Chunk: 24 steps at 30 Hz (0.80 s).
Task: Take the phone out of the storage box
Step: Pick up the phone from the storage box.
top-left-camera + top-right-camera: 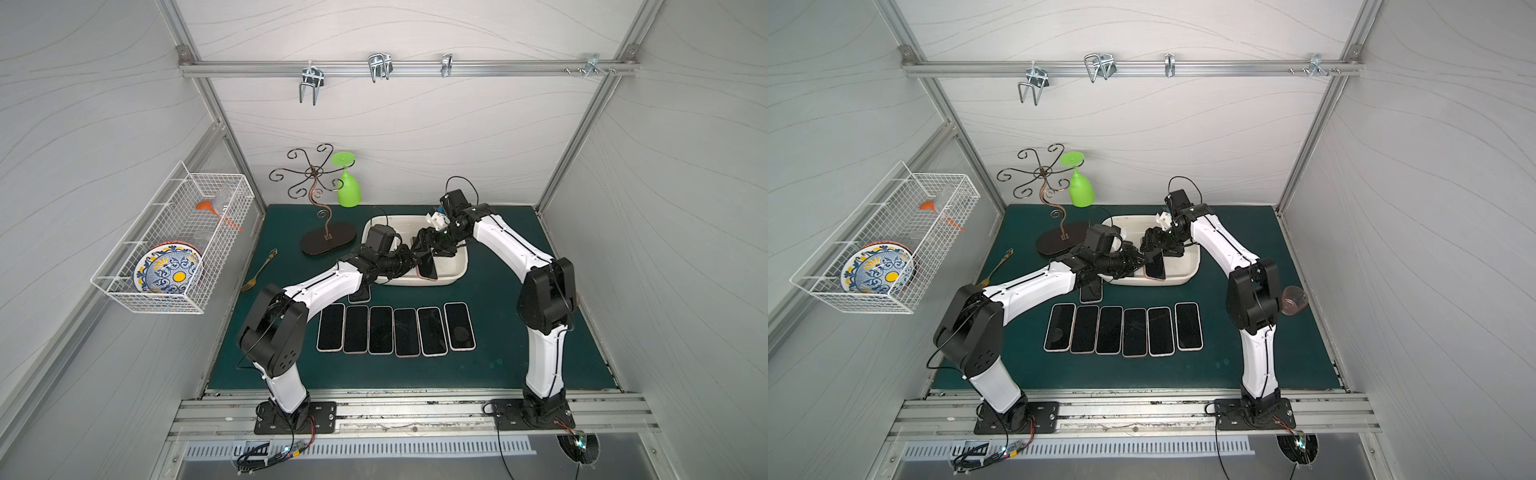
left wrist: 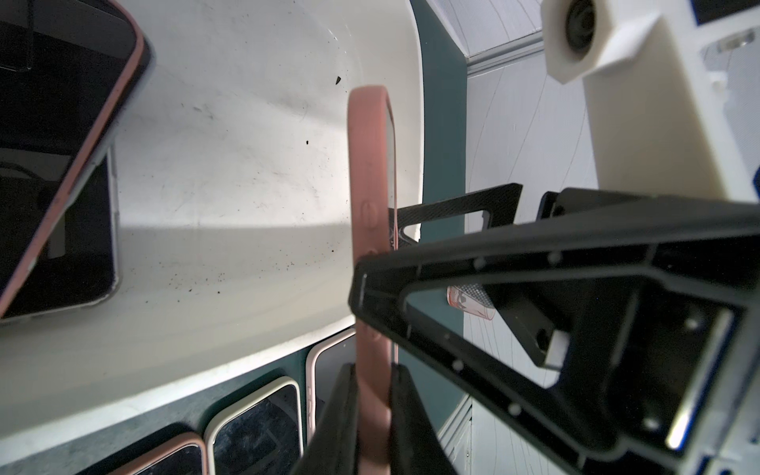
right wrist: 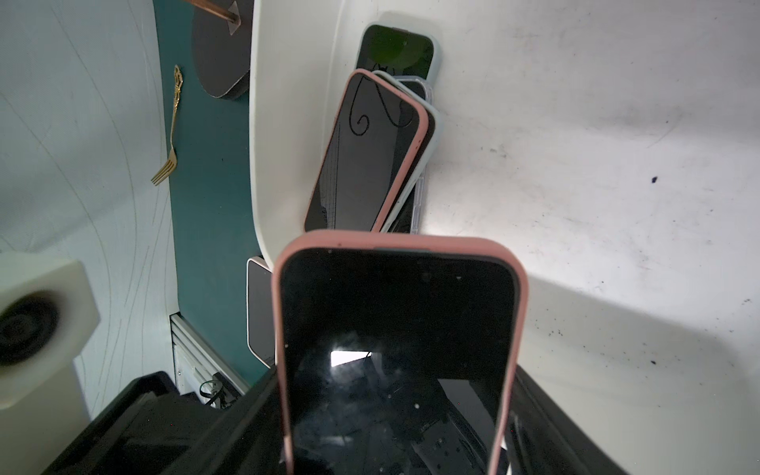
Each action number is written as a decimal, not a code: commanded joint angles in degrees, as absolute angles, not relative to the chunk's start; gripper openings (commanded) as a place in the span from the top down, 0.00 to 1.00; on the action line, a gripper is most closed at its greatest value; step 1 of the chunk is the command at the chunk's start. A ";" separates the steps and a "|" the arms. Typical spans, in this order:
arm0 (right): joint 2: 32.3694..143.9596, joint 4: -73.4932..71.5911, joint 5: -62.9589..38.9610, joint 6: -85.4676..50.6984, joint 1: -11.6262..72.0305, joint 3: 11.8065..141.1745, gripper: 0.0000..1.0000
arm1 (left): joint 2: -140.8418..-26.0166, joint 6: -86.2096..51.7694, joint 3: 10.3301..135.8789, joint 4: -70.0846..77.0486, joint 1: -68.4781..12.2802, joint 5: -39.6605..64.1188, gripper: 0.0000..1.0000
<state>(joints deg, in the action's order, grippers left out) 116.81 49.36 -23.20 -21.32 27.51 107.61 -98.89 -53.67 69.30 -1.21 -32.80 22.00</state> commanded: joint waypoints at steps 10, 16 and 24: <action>114.08 43.75 -36.66 -23.59 27.25 105.30 0.14 | -97.10 -53.70 70.05 6.52 -34.06 24.05 1.00; 114.45 42.50 -38.90 -24.39 26.48 105.42 0.01 | -95.97 -53.00 69.30 6.53 -34.07 24.53 1.00; 113.76 42.34 -39.40 -25.48 23.13 105.47 0.02 | -93.55 -50.50 68.23 2.82 -33.00 24.52 1.00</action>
